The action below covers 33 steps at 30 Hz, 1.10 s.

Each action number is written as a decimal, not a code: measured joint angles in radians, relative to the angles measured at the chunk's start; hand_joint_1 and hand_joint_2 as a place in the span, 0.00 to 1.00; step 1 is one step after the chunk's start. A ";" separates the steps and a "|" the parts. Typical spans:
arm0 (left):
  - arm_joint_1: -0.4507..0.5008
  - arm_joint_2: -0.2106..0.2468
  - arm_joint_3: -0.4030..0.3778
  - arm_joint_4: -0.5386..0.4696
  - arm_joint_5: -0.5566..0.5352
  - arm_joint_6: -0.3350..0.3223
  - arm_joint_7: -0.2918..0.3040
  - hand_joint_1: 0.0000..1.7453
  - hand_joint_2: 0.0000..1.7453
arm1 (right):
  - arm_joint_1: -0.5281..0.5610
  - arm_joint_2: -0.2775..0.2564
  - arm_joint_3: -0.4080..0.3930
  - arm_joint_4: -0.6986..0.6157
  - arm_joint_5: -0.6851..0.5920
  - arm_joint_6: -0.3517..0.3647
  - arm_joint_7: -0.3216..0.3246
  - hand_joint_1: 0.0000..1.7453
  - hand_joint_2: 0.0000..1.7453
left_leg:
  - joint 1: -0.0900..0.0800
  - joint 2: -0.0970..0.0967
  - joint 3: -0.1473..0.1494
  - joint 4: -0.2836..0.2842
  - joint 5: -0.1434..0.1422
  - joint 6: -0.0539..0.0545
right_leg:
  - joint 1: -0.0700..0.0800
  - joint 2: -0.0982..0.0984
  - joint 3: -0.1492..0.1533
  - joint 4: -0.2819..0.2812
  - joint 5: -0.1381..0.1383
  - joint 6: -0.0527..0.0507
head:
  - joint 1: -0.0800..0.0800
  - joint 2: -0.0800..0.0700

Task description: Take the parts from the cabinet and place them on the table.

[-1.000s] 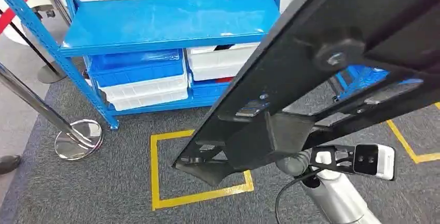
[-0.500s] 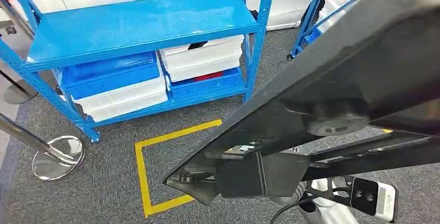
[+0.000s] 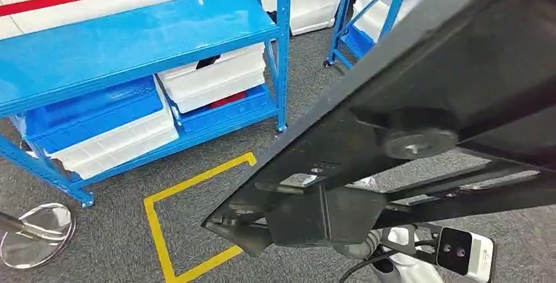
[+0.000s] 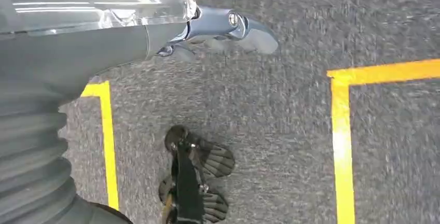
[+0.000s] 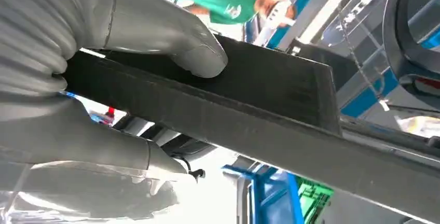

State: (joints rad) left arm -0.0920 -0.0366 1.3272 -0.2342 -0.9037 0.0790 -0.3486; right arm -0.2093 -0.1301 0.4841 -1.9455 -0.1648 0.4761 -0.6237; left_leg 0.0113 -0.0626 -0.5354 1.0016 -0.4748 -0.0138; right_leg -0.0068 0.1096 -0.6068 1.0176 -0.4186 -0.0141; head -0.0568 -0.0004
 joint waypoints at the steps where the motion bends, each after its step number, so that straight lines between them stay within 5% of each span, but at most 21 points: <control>1: 0.000 0.001 0.000 0.000 0.001 0.000 -0.002 0.00 1.00 | 0.000 0.000 0.000 0.004 -0.002 0.000 0.000 1.00 1.00 | -0.002 0.008 0.001 0.002 0.002 0.004 | -0.003 0.010 -0.002 -0.002 0.003 0.006 | 0.000 0.000; 3: -0.004 0.001 0.000 0.000 0.003 -0.010 -0.006 0.00 1.00 | -0.002 0.000 0.000 0.014 -0.005 -0.008 0.000 1.00 1.00 | 0.011 0.033 0.002 -0.013 0.015 0.020 | 0.002 0.021 -0.007 -0.002 0.007 0.019 | 0.000 0.000; 5: -0.005 0.004 0.000 0.000 0.002 -0.013 -0.008 0.00 1.00 | -0.015 0.002 0.001 0.032 -0.009 -0.017 0.000 1.00 1.00 | 0.007 0.054 0.000 -0.019 0.022 0.031 | 0.005 -0.075 -0.044 0.075 -0.053 0.023 | 0.000 0.000; 7: 0.002 0.004 0.000 0.000 0.001 -0.010 -0.005 0.00 1.00 | -0.023 0.009 0.002 0.058 -0.008 -0.030 0.000 1.00 1.00 | 0.004 0.081 -0.005 -0.017 0.022 0.032 | -0.002 -0.102 -0.121 0.244 -0.133 0.029 | 0.000 0.000; 9: 0.002 0.006 0.000 0.000 -0.001 -0.008 -0.001 0.00 1.00 | -0.023 0.013 0.003 0.074 -0.007 -0.039 0.000 1.00 1.00 | 0.003 0.106 -0.009 -0.014 0.022 0.031 | -0.007 -0.106 -0.149 0.313 -0.144 0.034 | 0.000 0.000; 10: 0.002 0.007 0.000 0.000 -0.006 -0.008 0.001 0.00 1.00 | -0.023 0.015 0.005 0.081 -0.007 -0.043 0.000 1.00 1.00 | 0.003 0.116 -0.009 -0.013 0.021 0.030 | -0.009 -0.109 -0.126 0.275 -0.117 0.035 | 0.000 0.000; 12: 0.001 0.007 -0.002 0.000 -0.009 -0.014 0.004 0.00 1.00 | -0.024 0.021 0.007 0.089 -0.009 -0.058 0.000 1.00 1.00 | 0.003 0.137 -0.005 -0.012 0.018 0.025 | -0.009 -0.133 -0.016 0.085 -0.035 0.030 | 0.000 0.000; 13: 0.000 0.009 -0.003 0.000 -0.011 -0.014 0.004 0.00 1.00 | -0.024 0.024 0.008 0.090 -0.010 -0.063 0.000 1.00 1.00 | 0.001 0.144 -0.002 -0.011 0.015 0.021 | -0.004 -0.182 0.026 0.007 -0.027 0.023 | 0.000 0.000; 14: 0.001 0.010 -0.003 0.000 -0.011 -0.014 0.005 0.00 1.00 | -0.023 0.026 0.008 0.092 -0.010 -0.063 0.000 1.00 1.00 | -0.008 0.152 -0.003 -0.007 0.013 0.014 | 0.009 -0.196 0.028 -0.003 -0.035 0.013 | 0.000 0.000; 18: -0.001 0.014 -0.006 0.000 -0.019 -0.018 0.011 0.00 1.00 | 0.018 0.040 -0.019 0.091 0.010 -0.007 0.000 1.00 1.00 | -0.007 0.189 0.003 -0.009 0.008 -0.012 | 0.005 -0.142 0.020 -0.008 -0.025 -0.012 | 0.000 0.000; 20: 0.000 0.016 -0.008 0.000 -0.026 -0.026 0.014 0.00 1.00 | 0.036 0.055 -0.034 0.088 0.024 0.012 0.000 1.00 1.00 | 0.001 0.118 -0.016 0.043 -0.037 -0.019 | -0.001 -0.126 0.021 -0.012 -0.020 -0.023 | 0.000 0.000; 21: 0.003 0.016 -0.008 0.000 -0.028 -0.027 0.018 0.00 1.00 | 0.048 0.065 -0.039 0.088 0.034 0.018 0.000 1.00 1.00 | 0.003 0.088 -0.055 0.135 -0.089 -0.022 | 0.000 -0.114 0.019 -0.012 -0.019 -0.028 | 0.000 0.000; 23: 0.008 0.017 -0.008 0.000 -0.028 -0.029 0.024 0.00 1.00 | 0.074 0.077 -0.052 0.088 0.052 0.023 0.000 1.00 1.00 | 0.002 0.072 -0.131 0.298 -0.154 -0.025 | 0.004 -0.086 0.015 -0.011 -0.017 -0.031 | 0.000 0.000; 24: 0.011 0.016 -0.008 0.000 -0.029 -0.029 0.024 0.00 1.00 | 0.086 0.079 -0.059 0.088 0.058 0.025 0.000 1.00 1.00 | 0.002 0.071 -0.145 0.323 -0.148 -0.024 | 0.005 -0.072 0.015 -0.010 -0.017 -0.031 | 0.000 0.000; 26: 0.012 0.016 -0.008 0.000 -0.029 -0.032 0.024 0.00 1.00 | 0.099 0.082 -0.068 0.087 0.060 0.028 0.000 1.00 1.00 | 0.002 0.069 -0.100 0.224 -0.075 -0.018 | 0.006 -0.043 0.016 -0.006 -0.016 -0.030 | 0.000 0.000; 27: 0.012 0.017 -0.008 0.000 -0.029 -0.032 0.024 0.00 1.00 | 0.102 0.086 -0.070 0.085 0.060 0.029 0.000 1.00 1.00 | 0.002 0.055 -0.055 0.125 -0.022 -0.014 | 0.006 -0.029 0.017 -0.002 -0.017 -0.029 | 0.000 0.000; 28: 0.012 0.017 -0.008 0.000 -0.032 -0.032 0.026 0.00 1.00 | 0.103 0.089 -0.074 0.083 0.061 0.031 0.000 1.00 1.00 | 0.002 0.019 -0.016 0.039 0.015 -0.008 | 0.005 -0.018 0.016 0.001 -0.018 -0.028 | 0.000 0.000; 29: 0.011 0.018 -0.008 0.000 -0.033 -0.033 0.034 0.00 1.00 | 0.103 0.090 -0.079 0.082 0.065 0.034 0.000 1.00 1.00 | 0.004 -0.020 -0.005 0.012 -0.003 -0.002 | 0.010 -0.009 0.011 0.005 -0.017 -0.021 | 0.000 0.000; 31: 0.010 0.015 -0.009 0.000 -0.037 -0.036 0.047 0.00 1.00 | 0.109 0.091 -0.092 0.076 0.073 0.032 0.000 1.00 1.00 | -0.001 -0.006 -0.002 0.003 -0.001 0.000 | 0.000 0.013 -0.001 0.007 -0.012 -0.006 | 0.000 0.000; 33: 0.004 0.011 -0.011 0.000 -0.043 -0.041 0.070 0.00 1.00 | 0.127 0.091 -0.109 0.063 0.079 0.019 0.000 1.00 1.00 | 0.002 0.015 0.001 -0.006 0.007 0.013 | 0.003 0.036 -0.006 0.000 -0.005 0.010 | 0.000 0.000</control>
State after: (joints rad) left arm -0.0877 -0.0260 1.3161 -0.2342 -0.9468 0.0382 -0.2789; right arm -0.0820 -0.0389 0.3754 -1.8829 -0.0862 0.4952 -0.6237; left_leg 0.0136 -0.0481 -0.5348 0.9960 -0.4682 -0.0003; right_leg -0.0039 0.1452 -0.6125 1.0178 -0.4232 -0.0036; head -0.0568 -0.0004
